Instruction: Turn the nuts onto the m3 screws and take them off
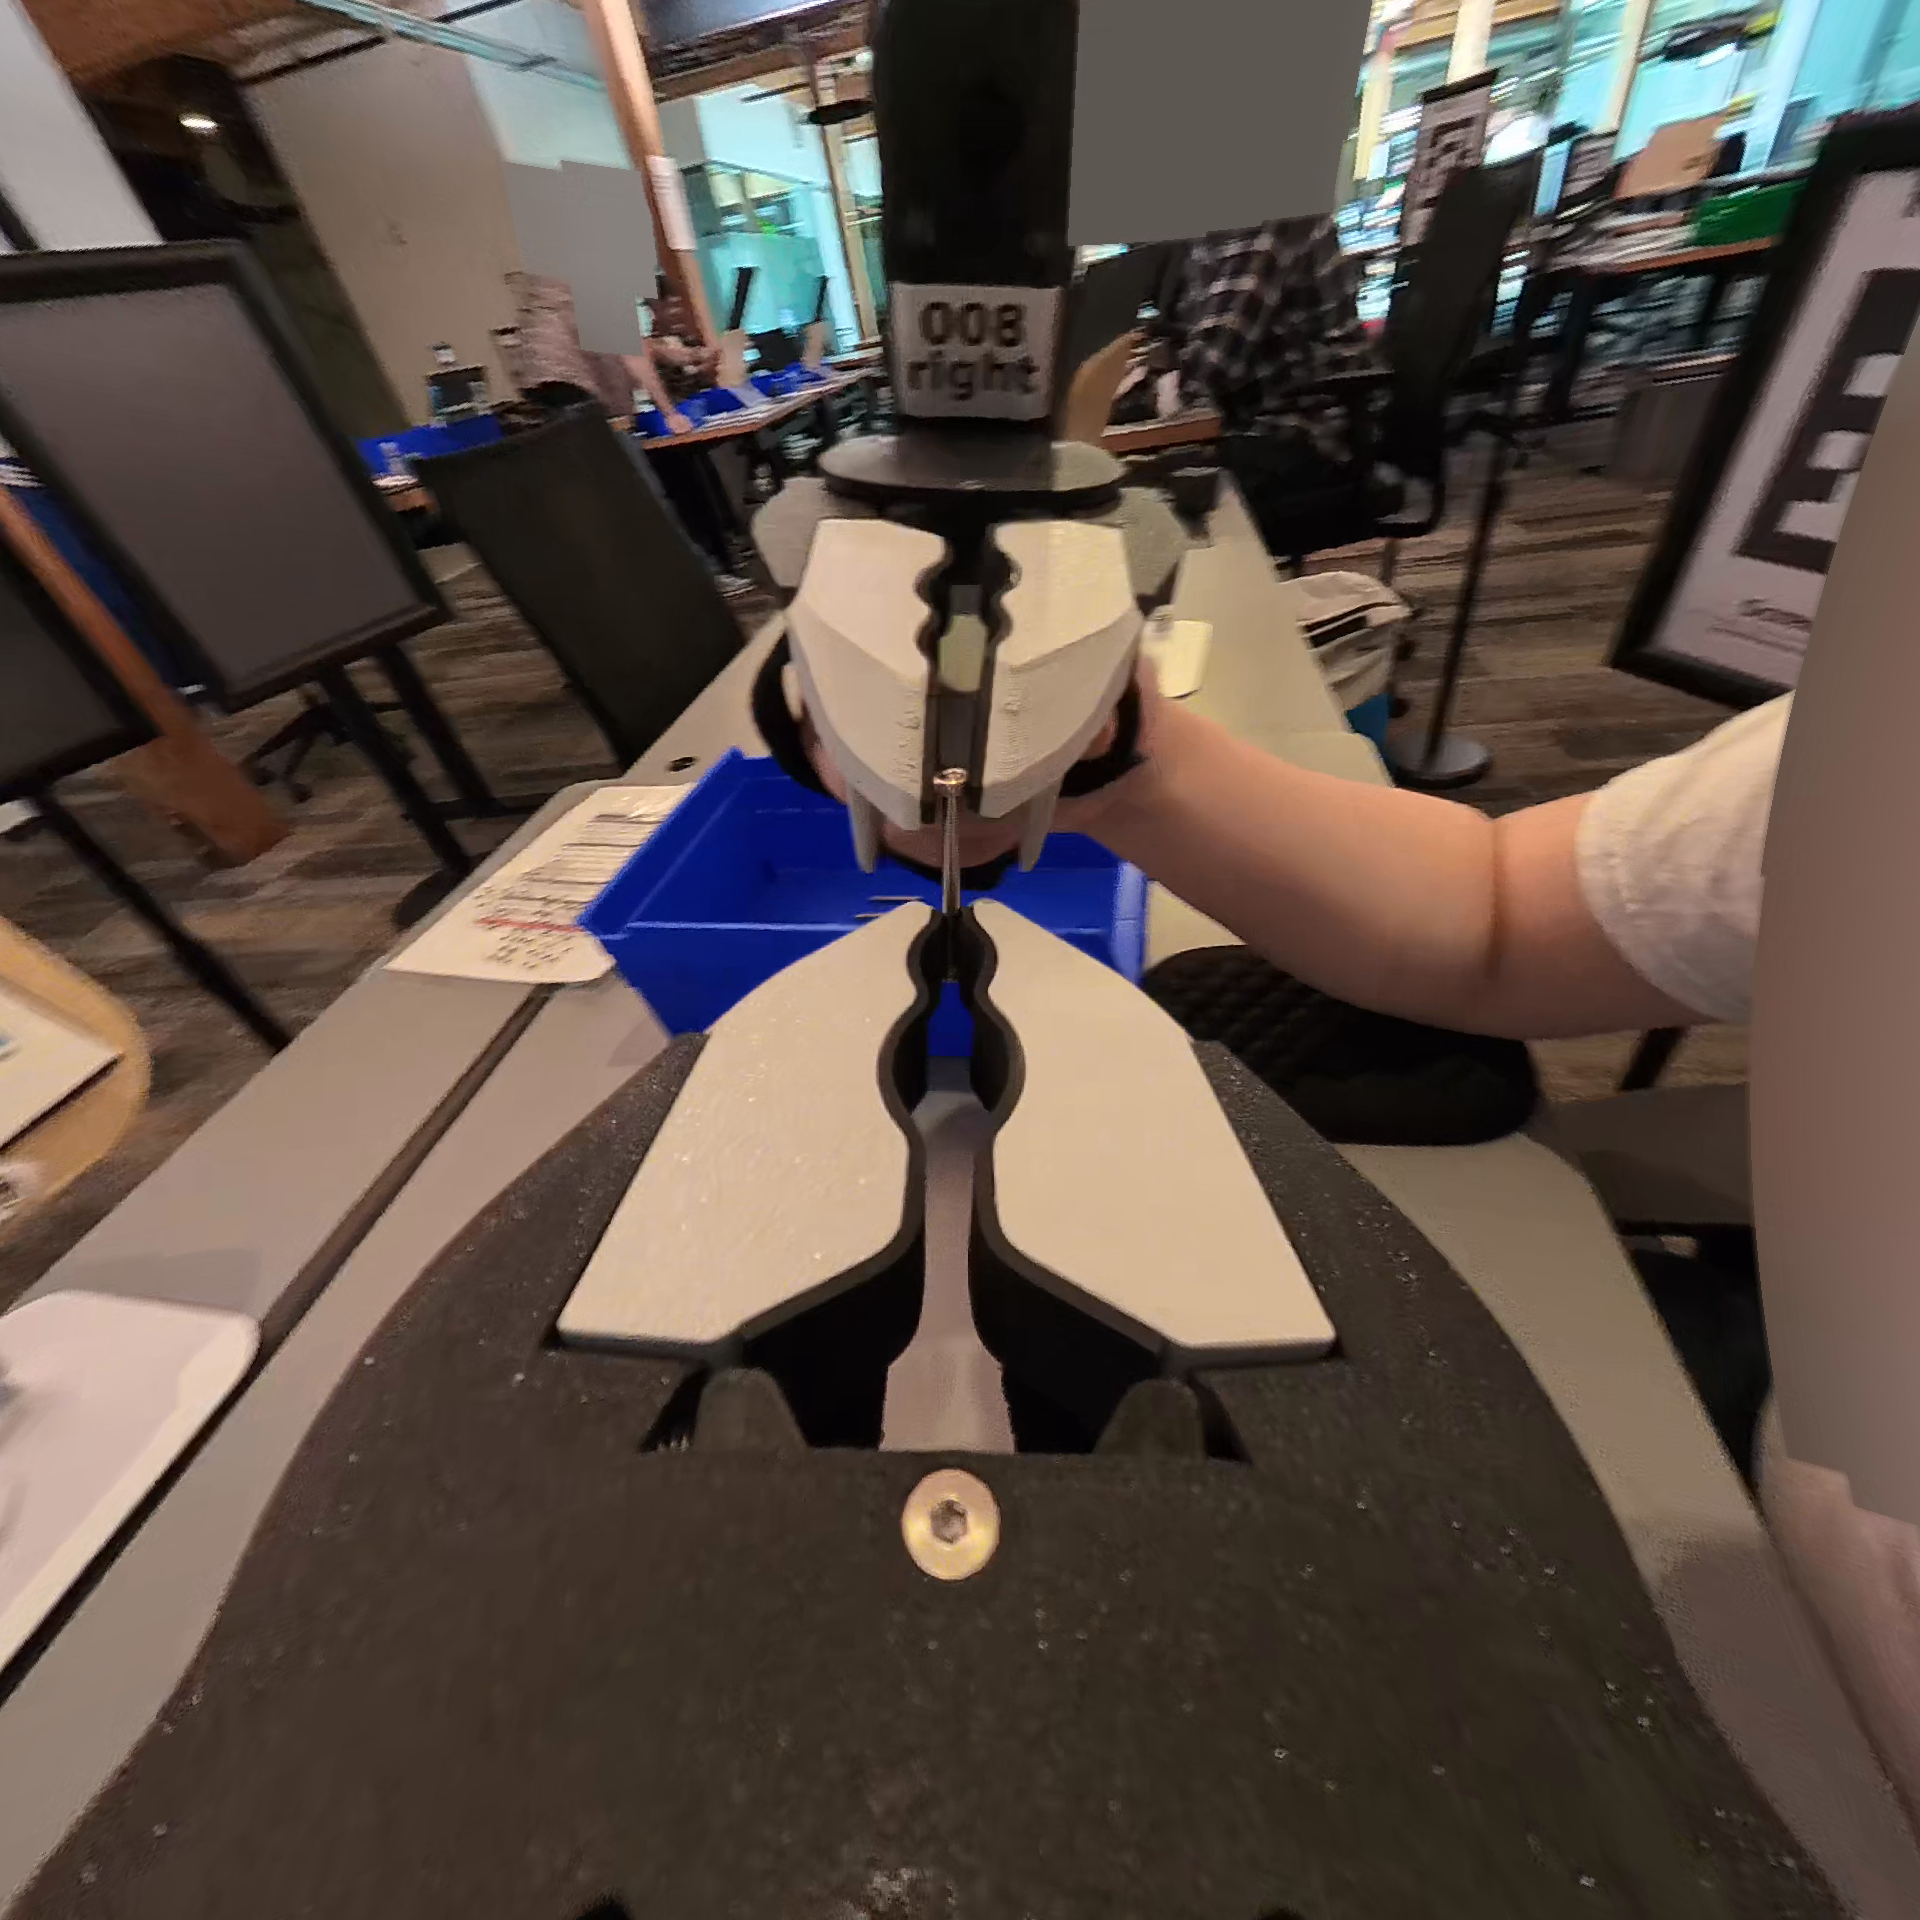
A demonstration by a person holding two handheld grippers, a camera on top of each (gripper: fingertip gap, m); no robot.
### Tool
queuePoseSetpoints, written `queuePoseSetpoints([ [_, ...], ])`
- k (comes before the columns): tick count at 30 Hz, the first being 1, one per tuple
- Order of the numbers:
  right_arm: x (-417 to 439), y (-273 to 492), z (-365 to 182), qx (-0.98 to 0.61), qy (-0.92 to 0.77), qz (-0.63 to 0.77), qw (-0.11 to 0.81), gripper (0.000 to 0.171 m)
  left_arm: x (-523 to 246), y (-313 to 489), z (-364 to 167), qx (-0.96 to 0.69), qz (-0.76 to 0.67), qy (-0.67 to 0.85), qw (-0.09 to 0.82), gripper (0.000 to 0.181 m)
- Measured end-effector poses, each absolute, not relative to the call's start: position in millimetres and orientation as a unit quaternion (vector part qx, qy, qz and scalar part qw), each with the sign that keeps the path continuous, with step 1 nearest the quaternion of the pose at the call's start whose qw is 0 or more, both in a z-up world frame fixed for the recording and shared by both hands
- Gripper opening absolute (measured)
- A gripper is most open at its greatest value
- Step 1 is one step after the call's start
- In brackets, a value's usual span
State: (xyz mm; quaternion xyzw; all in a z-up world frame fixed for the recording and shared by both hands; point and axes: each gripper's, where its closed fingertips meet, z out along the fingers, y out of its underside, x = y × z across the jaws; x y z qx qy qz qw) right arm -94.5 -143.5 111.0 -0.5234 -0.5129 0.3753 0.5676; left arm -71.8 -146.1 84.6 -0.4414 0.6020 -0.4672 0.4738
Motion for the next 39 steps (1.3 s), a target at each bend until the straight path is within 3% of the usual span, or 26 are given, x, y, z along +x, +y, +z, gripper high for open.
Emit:
queuePoseSetpoints([
  [12, -103.7, -96.2, 116.8, -0.593, -0.365, 0.227, 0.681, 0.005, -81.0, -97.2, 90.1, -0.521, -0.39, 0.521, 0.552, 0.002],
  [19, -103.2, -99.6, 118.0, -0.595, -0.368, 0.264, 0.664, 0.005, -80.2, -100.6, 91.2, -0.516, -0.401, 0.524, 0.546, 0.002],
  [24, -101.0, -101.9, 119.0, -0.587, -0.391, 0.258, 0.661, 0.019, -80.3, -104.2, 93.3, -0.511, -0.411, 0.526, 0.541, 0.001],
  [39, -103.7, -115.5, 126.5, -0.544, -0.43, 0.247, 0.677, 0.018, -80.4, -108.8, 96.1, -0.505, -0.421, 0.528, 0.537, 0.001],
])
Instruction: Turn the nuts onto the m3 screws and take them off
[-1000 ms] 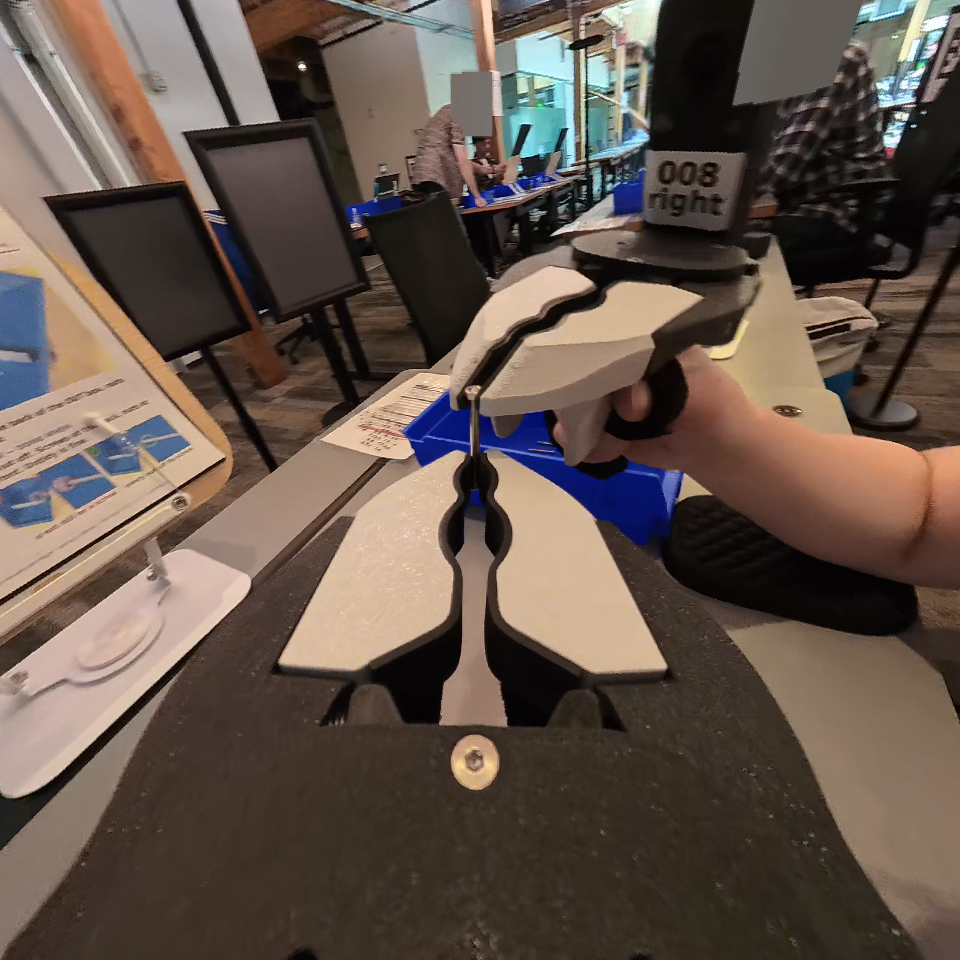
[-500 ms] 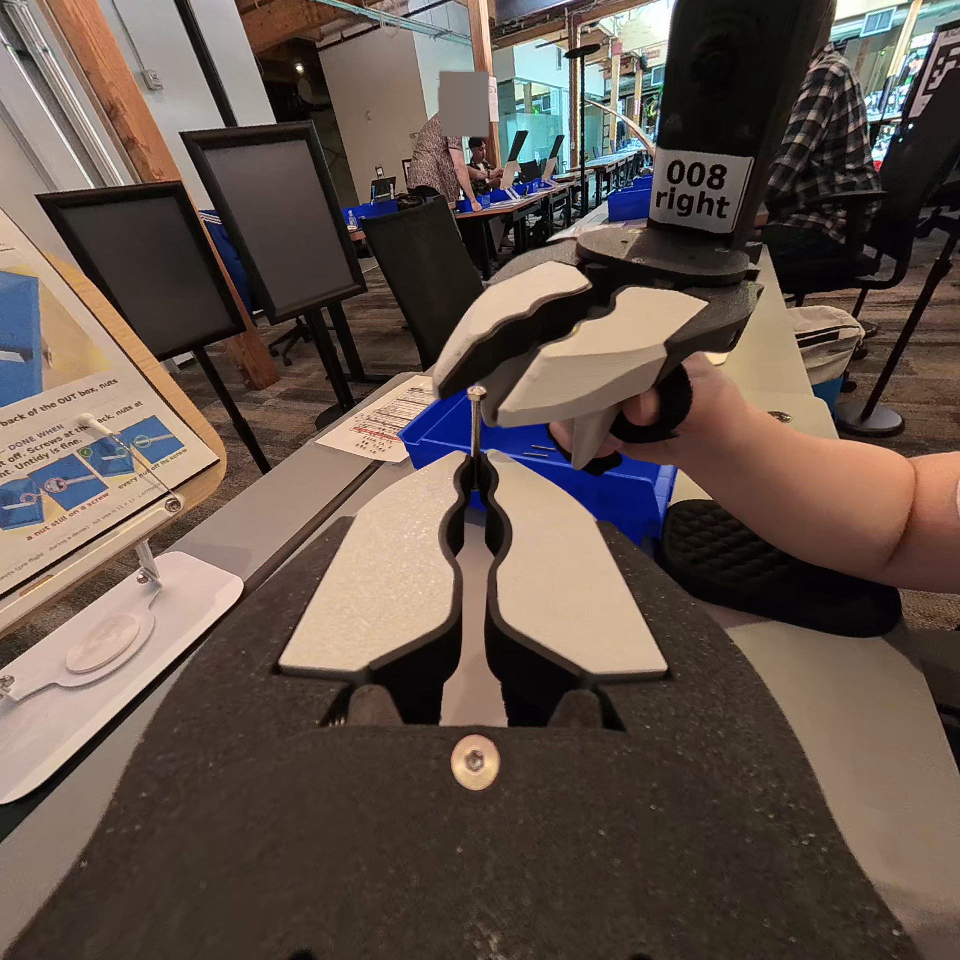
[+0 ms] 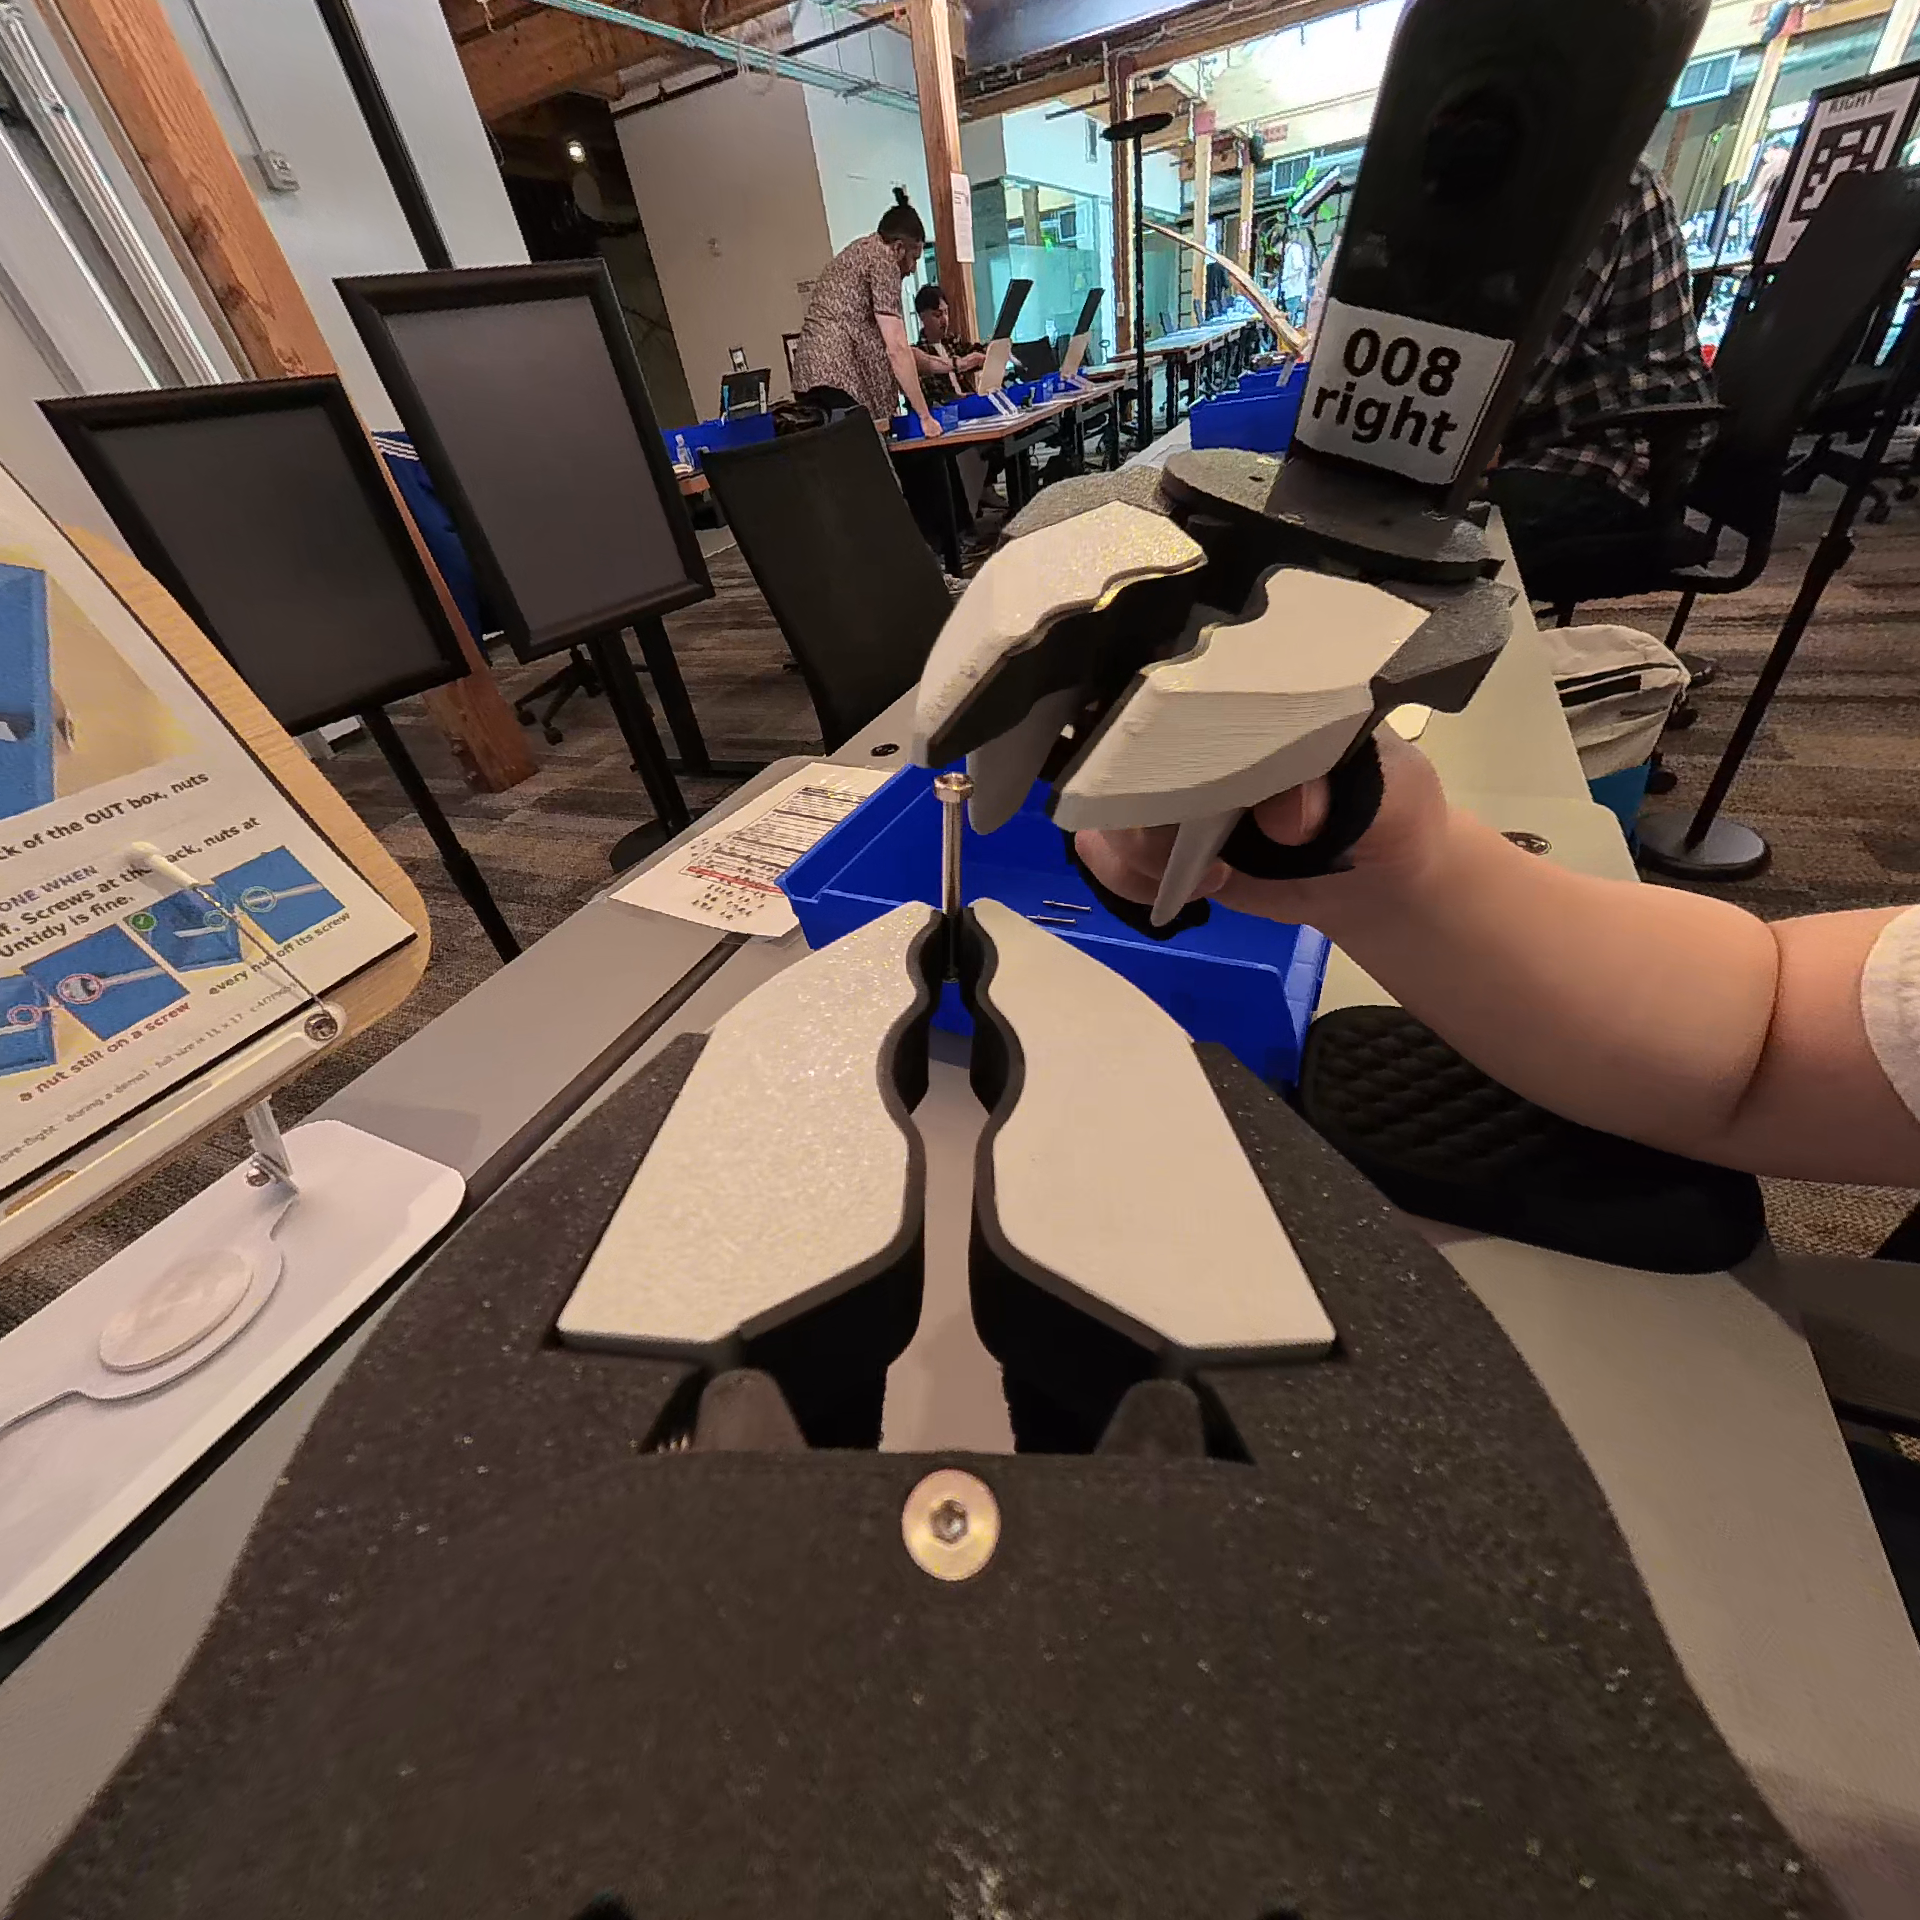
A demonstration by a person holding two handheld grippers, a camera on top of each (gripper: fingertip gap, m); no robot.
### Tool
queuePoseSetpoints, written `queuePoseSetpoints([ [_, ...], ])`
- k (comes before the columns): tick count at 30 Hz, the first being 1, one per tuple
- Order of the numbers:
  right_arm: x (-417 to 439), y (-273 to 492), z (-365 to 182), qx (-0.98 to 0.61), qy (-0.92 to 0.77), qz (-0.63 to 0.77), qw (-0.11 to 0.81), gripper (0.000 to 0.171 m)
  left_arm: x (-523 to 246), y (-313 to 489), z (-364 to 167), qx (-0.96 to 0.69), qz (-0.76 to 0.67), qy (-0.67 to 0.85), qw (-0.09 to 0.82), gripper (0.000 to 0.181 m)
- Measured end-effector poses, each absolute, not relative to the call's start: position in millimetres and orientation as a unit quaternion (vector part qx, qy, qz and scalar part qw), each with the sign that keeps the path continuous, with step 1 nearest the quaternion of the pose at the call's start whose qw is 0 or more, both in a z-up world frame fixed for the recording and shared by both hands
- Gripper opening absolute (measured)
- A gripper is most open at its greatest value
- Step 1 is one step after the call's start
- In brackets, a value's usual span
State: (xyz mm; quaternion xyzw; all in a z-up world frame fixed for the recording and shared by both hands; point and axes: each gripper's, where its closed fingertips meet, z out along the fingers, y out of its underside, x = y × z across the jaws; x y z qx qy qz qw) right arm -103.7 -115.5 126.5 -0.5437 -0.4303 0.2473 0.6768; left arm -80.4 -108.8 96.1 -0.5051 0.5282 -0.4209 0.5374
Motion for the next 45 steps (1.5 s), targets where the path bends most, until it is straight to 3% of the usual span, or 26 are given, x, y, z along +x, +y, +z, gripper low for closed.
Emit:
queuePoseSetpoints([
  [15, -103.0, -118.8, 127.3, -0.54, -0.441, 0.231, 0.679, 0.009, -81.8, -107.4, 98.2, -0.506, -0.42, 0.524, 0.541, 0.002],
  [23, -105.9, -115.1, 123.6, -0.547, -0.441, 0.224, 0.676, 0.017, -80.5, -109.0, 97.2, -0.505, -0.418, 0.527, 0.541, 0.002],
  [29, -103.6, -116.1, 126.3, -0.548, -0.438, 0.219, 0.678, 0.013, -82.6, -105.4, 98.9, -0.509, -0.424, 0.519, 0.541, 0.001],
  [33, -106.5, -112.5, 123.3, -0.552, -0.434, 0.222, 0.676, 0.024, -79.9, -109.0, 96.4, -0.506, -0.417, 0.528, 0.54, 0.002],
  [37, -108.6, -113.9, 121.2, -0.552, -0.445, 0.208, 0.673, 0.025, -82.3, -104.1, 97.5, -0.511, -0.416, 0.52, 0.544, 0.002],
  [40, -109.0, -118.8, 123.9, -0.548, -0.448, 0.225, 0.67, 0.016, -84.7, -100.9, 99.1, -0.515, -0.422, 0.513, 0.542, 0.001],
  [45, -108.5, -112.6, 124.3, -0.556, -0.427, 0.235, 0.673, 0.032, -80.5, -107.9, 96.4, -0.508, -0.42, 0.525, 0.538, 0.002],
])
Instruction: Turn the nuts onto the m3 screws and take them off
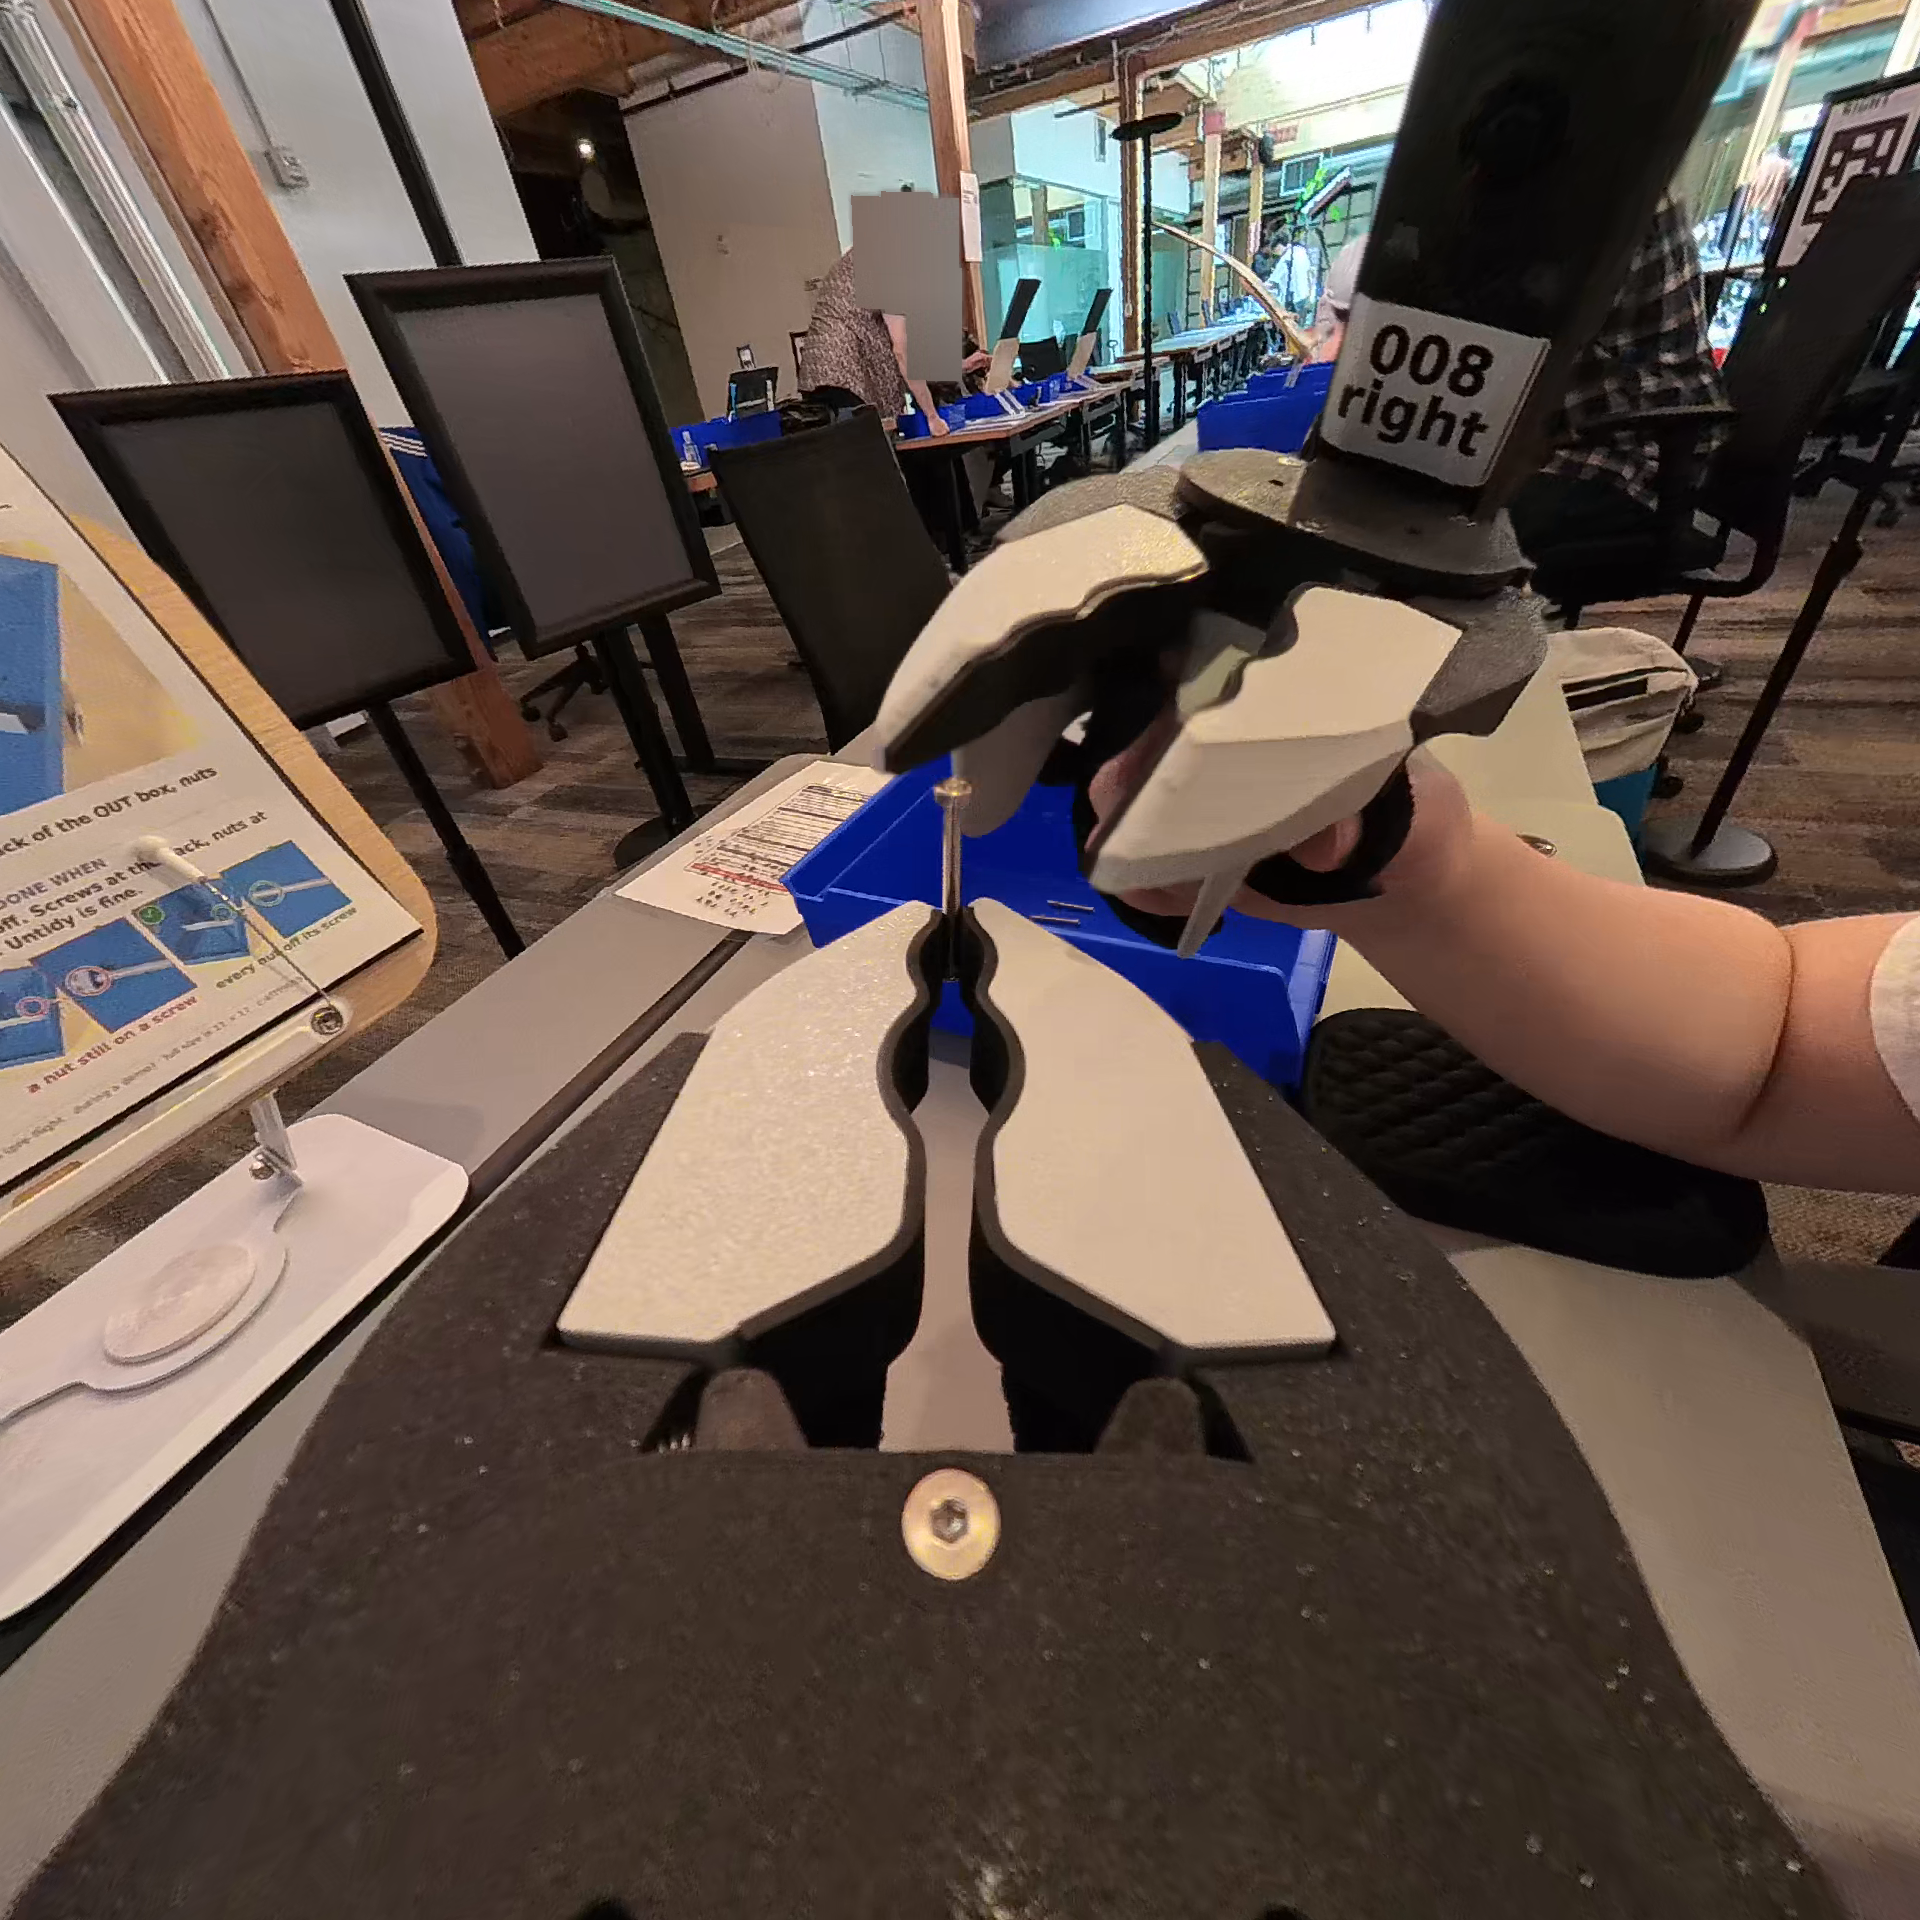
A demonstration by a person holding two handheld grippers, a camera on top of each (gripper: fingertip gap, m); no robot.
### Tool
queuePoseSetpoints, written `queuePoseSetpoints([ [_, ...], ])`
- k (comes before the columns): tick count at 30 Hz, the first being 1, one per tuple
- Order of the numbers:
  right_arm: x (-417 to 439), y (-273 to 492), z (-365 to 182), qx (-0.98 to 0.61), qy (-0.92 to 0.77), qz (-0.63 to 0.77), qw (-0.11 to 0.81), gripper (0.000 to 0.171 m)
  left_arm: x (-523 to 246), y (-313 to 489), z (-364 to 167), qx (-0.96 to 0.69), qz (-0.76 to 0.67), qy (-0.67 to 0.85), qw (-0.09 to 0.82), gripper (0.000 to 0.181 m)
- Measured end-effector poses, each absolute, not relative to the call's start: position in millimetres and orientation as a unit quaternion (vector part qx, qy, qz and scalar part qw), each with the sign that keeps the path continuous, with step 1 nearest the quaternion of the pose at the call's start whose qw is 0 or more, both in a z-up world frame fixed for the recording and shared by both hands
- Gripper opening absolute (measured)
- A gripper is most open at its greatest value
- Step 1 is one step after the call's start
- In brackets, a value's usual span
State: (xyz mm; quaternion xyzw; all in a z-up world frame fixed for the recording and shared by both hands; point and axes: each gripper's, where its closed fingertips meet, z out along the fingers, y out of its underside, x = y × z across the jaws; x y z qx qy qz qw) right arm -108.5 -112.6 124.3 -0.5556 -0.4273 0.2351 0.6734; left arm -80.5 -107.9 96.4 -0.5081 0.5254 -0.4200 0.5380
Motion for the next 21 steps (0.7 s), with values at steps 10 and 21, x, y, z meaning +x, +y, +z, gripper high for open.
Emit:
queuePoseSetpoints([
  [10, -108.3, -112.6, 123.0, -0.559, -0.429, 0.24, 0.668, 0.031, -83.0, -103.8, 97.7, -0.515, -0.437, 0.515, 0.529, 0.001],
  [21, -108.7, -115.6, 124.0, -0.558, -0.432, 0.246, 0.664, 0.032, -85.4, -100.4, 98.8, -0.52, -0.451, 0.506, 0.521, 0.001],
])
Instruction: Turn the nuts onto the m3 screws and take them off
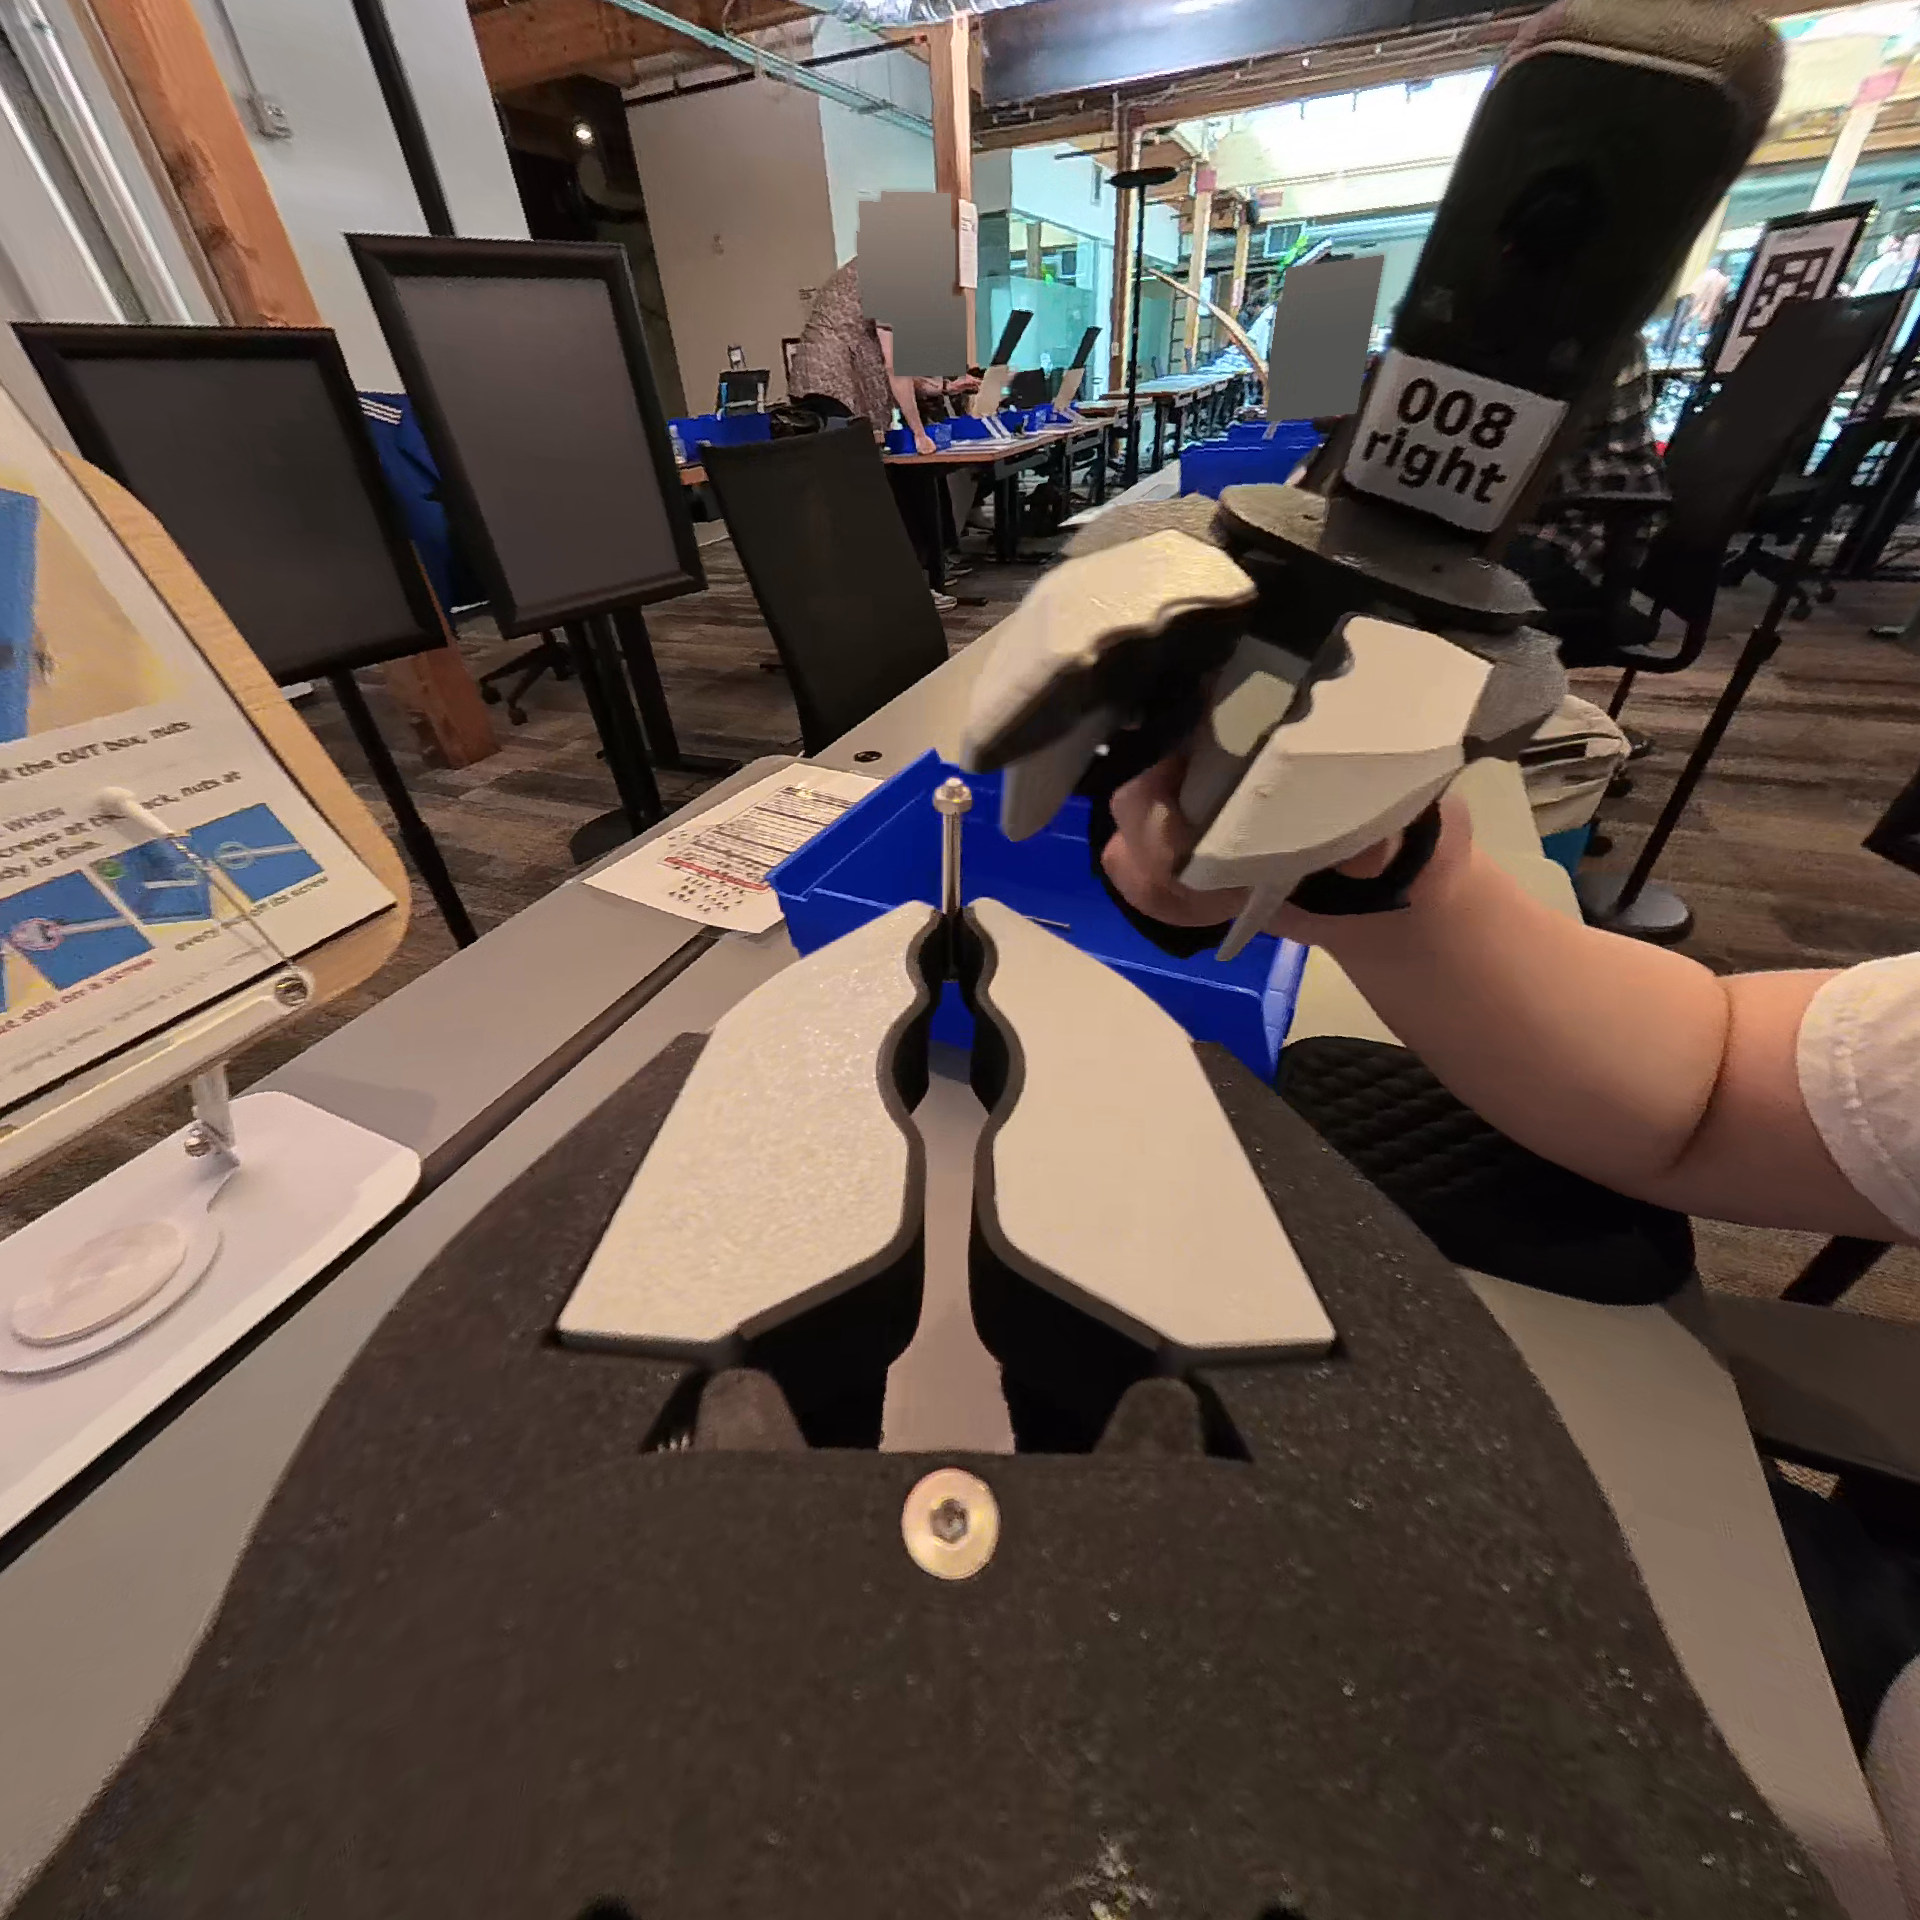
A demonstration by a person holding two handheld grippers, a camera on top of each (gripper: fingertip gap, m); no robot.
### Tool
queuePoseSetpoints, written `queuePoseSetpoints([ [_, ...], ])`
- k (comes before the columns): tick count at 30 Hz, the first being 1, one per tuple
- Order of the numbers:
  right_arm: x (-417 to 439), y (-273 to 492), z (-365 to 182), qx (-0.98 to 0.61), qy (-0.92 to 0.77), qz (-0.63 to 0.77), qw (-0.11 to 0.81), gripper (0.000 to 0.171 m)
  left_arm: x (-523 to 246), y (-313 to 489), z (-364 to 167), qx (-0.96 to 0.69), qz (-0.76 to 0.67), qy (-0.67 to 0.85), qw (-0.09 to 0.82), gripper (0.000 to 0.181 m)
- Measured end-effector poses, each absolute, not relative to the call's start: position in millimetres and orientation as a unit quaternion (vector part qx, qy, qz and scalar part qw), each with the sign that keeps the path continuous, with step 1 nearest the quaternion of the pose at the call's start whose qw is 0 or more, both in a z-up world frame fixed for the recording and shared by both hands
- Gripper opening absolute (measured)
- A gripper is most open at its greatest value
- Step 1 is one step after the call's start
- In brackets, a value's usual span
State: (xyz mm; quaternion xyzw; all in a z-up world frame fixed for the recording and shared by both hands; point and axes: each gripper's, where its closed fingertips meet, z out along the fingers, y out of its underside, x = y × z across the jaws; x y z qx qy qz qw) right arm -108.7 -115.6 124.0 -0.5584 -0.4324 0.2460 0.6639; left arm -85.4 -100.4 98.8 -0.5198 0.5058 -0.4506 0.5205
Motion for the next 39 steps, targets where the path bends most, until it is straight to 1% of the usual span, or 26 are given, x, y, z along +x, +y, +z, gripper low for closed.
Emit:
queuePoseSetpoints([
  [2, -107.7, -111.5, 123.4, -0.562, -0.422, 0.247, 0.666, 0.039, -81.2, -107.3, 95.9, -0.515, -0.452, 0.516, 0.514, 0.001],
  [7, -112.8, -116.9, 118.9, -0.566, -0.44, 0.264, 0.645, 0.04, -82.1, -102.4, 94.7, -0.521, -0.447, 0.513, 0.516, 0.001],
  [8, -112.1, -119.7, 119.1, -0.565, -0.446, 0.269, 0.64, 0.032, -84.1, -99.2, 96.3, -0.524, -0.449, 0.506, 0.518, 0.001],
  [9, -112.2, -123.3, 121.0, -0.561, -0.448, 0.283, 0.637, 0.029, -85.7, -97.8, 98.1, -0.524, -0.455, 0.501, 0.517, 0.001],
  [11, -109.4, -122.3, 126.9, -0.557, -0.429, 0.299, 0.645, 0.033, -85.9, -100.3, 99.7, -0.52, -0.467, 0.501, 0.51, 0.001],
  [14, -108.8, -114.7, 123.6, -0.565, -0.42, 0.287, 0.65, 0.043, -80.9, -109.6, 96.9, -0.512, -0.475, 0.513, 0.499, 0.001],
  [18, -114.4, -118.3, 117.7, -0.569, -0.44, 0.283, 0.634, 0.045, -81.3, -104.5, 94.9, -0.519, -0.466, 0.51, 0.503, 0.001],
  [19, -112.9, -119.0, 118.9, -0.568, -0.442, 0.279, 0.636, 0.042, -83.0, -102.2, 96.5, -0.521, -0.47, 0.504, 0.503, 0.001],
  [20, -112.2, -122.6, 120.4, -0.563, -0.447, 0.283, 0.635, 0.032, -84.8, -99.5, 98.0, -0.523, -0.472, 0.498, 0.505, 0.001],
  [22, -109.1, -120.9, 123.8, -0.566, -0.434, 0.286, 0.64, 0.034, -85.3, -101.3, 99.3, -0.52, -0.484, 0.498, 0.498, 0.001],
  [25, -108.7, -112.8, 120.1, -0.574, -0.424, 0.272, 0.645, 0.046, -81.3, -110.4, 98.2, -0.511, -0.5, 0.505, 0.484, 0.001],
  [26, -111.2, -112.6, 117.7, -0.575, -0.428, 0.274, 0.642, 0.047, -79.9, -111.1, 96.3, -0.512, -0.494, 0.509, 0.485, 0.001],
  [30, -114.3, -115.5, 114.2, -0.576, -0.444, 0.261, 0.635, 0.044, -82.4, -103.6, 96.5, -0.52, -0.486, 0.501, 0.493, 0.001],
  [32, -113.2, -120.6, 116.2, -0.572, -0.452, 0.269, 0.63, 0.033, -86.0, -98.0, 99.2, -0.525, -0.491, 0.49, 0.494, 0.001],
  [34, -111.3, -119.2, 119.5, -0.572, -0.44, 0.275, 0.635, 0.034, -86.2, -98.5, 99.4, -0.523, -0.494, 0.49, 0.491, 0.001],
  [36, -111.1, -114.0, 118.2, -0.576, -0.429, 0.271, 0.64, 0.04, -83.0, -103.7, 97.1, -0.519, -0.492, 0.5, 0.488, 0.001],
  [39, -115.1, -111.5, 114.4, -0.577, -0.429, 0.27, 0.64, 0.04, -78.0, -109.2, 92.3, -0.517, -0.482, 0.512, 0.487, 0.001],
])
